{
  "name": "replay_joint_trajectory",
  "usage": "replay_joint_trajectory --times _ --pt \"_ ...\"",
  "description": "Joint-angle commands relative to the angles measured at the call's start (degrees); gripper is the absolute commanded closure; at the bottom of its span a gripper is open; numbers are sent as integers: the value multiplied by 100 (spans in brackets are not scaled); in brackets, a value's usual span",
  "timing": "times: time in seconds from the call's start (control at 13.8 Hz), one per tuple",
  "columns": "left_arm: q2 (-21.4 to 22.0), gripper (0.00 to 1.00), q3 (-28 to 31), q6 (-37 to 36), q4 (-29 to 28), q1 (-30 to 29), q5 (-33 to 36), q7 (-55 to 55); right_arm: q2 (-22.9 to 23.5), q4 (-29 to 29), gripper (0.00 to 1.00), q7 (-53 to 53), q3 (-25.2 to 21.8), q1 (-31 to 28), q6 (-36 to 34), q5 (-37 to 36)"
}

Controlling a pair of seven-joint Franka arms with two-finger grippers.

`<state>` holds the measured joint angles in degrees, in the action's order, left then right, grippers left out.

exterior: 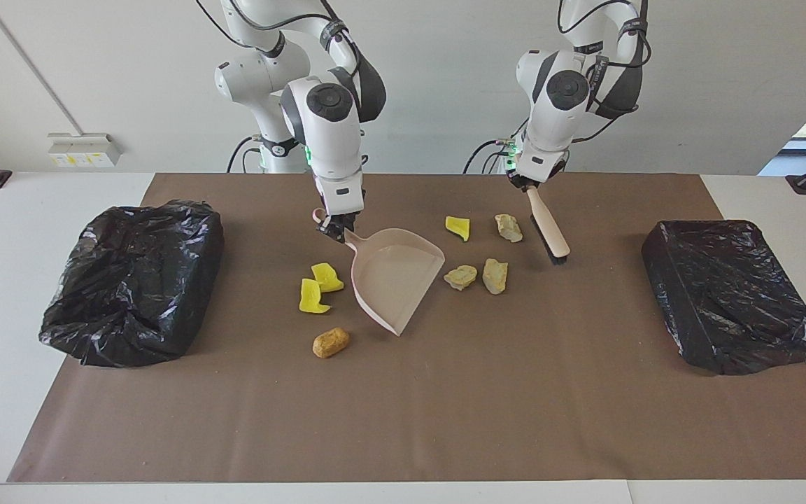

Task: Sweep and dump trash in bin
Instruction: 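Grasp the dustpan handle with the right gripper and set it near trash, then sweep the trash pieces toward the dustpan with the left gripper's brush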

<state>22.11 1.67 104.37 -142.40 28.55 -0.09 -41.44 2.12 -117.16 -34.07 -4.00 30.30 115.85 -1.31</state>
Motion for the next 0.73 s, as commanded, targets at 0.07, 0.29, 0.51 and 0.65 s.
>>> replay_joint_trajectory --times 0.07,0.29,0.51,0.65 --pt "435 100 26 110 -630 825 0 -1258 94 -184 100 -1940 13 -313 184 -71" --pt "356 100 26 364 -780 1240 -262 -1814 148 -166 100 -2104 13 -332 236 -63" --pt "-4 100 26 943 -728 1241 -623 -1930 402 -88 100 -1999 22 -122 341 -63" --pt "-215 100 26 1435 -649 1241 -720 -1886 429 -43 100 -1920 22 -103 412 -28"
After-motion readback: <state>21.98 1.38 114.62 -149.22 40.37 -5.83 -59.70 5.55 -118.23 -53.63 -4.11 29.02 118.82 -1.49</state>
